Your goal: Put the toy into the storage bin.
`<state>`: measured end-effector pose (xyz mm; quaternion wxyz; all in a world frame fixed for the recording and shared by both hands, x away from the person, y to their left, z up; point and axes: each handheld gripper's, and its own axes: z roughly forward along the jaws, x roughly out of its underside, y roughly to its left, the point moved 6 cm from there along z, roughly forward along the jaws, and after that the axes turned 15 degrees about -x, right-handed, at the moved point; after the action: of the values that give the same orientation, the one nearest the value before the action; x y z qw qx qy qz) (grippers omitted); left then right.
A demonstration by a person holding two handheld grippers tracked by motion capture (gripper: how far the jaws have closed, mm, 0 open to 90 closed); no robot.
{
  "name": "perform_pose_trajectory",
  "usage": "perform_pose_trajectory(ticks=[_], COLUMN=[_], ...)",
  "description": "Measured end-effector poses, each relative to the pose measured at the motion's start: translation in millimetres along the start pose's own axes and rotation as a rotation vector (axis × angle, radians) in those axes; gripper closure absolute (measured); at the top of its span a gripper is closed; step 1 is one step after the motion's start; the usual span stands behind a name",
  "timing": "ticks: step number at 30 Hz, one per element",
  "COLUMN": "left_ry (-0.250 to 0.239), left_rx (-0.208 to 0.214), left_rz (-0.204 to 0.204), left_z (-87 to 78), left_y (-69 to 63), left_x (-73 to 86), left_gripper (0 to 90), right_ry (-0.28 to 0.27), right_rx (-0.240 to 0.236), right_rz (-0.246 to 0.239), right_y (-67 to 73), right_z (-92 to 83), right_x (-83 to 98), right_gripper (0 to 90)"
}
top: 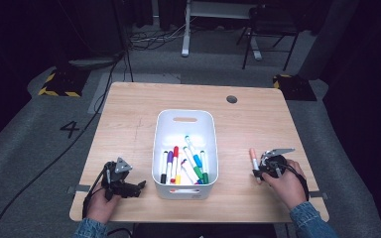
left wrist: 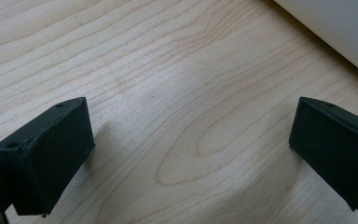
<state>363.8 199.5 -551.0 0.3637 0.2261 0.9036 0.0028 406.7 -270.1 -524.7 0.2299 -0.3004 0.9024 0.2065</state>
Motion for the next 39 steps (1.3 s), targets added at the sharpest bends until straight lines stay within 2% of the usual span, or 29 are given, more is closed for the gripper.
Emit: perform_pose_trajectory(ticks=[1, 6, 8, 10, 14, 22, 25, 27, 30, 39], left_ry=[0.0, 0.0, 0.0, 0.0, 0.0, 0.0, 0.0, 0.0, 0.0, 0.0], left_rx=[0.0, 0.0, 0.001, 0.0, 0.0, 0.0, 0.001, 0.0, 0.0, 0.0], left_rz=[0.0, 0.0, 0.002, 0.001, 0.0, 0.002, 0.002, 0.002, 0.002, 0.0], left_z=[0.0, 0.0, 0.0, 0.0, 0.0, 0.0, 0.0, 0.0, 0.0, 0.0], left_y=[0.0, 0.0, 0.1, 0.0, 0.0, 0.1, 0.1, 0.1, 0.1, 0.0], left_x=[0.0, 0.0, 0.0, 0.0, 0.0, 0.0, 0.0, 0.0, 0.0, 0.0], left_gripper=[0.0, 0.0, 0.0, 0.0, 0.0, 0.0, 0.0, 0.0, 0.0, 0.0], right_ry=[0.015, 0.064, 0.066, 0.059, 0.048, 0.055, 0.062, 0.077, 0.059, 0.005], right_rx=[0.001, -0.006, -0.008, -0.01, -0.002, 0.003, -0.006, 0.003, -0.002, -0.018], right_rz=[0.0, -0.024, -0.026, -0.035, -0.043, -0.063, -0.063, -0.057, -0.058, -0.089], right_y=[0.4, 4.1, 4.4, 4.2, 4.2, 3.8, 5.0, 5.1, 7.1, 23.8], right_z=[-0.1, -2.3, -2.0, -0.9, 3.1, 11.5, 14.4, 14.4, 10.5, -22.2], right_x=[1.2, 4.6, 4.7, 3.4, -2.3, -15.5, -19.2, -20.9, -25.5, -48.8], right_gripper=[75.9, 76.6, 74.5, 67.8, 66.4, 69.2, 76.8, 77.1, 77.2, 77.2])
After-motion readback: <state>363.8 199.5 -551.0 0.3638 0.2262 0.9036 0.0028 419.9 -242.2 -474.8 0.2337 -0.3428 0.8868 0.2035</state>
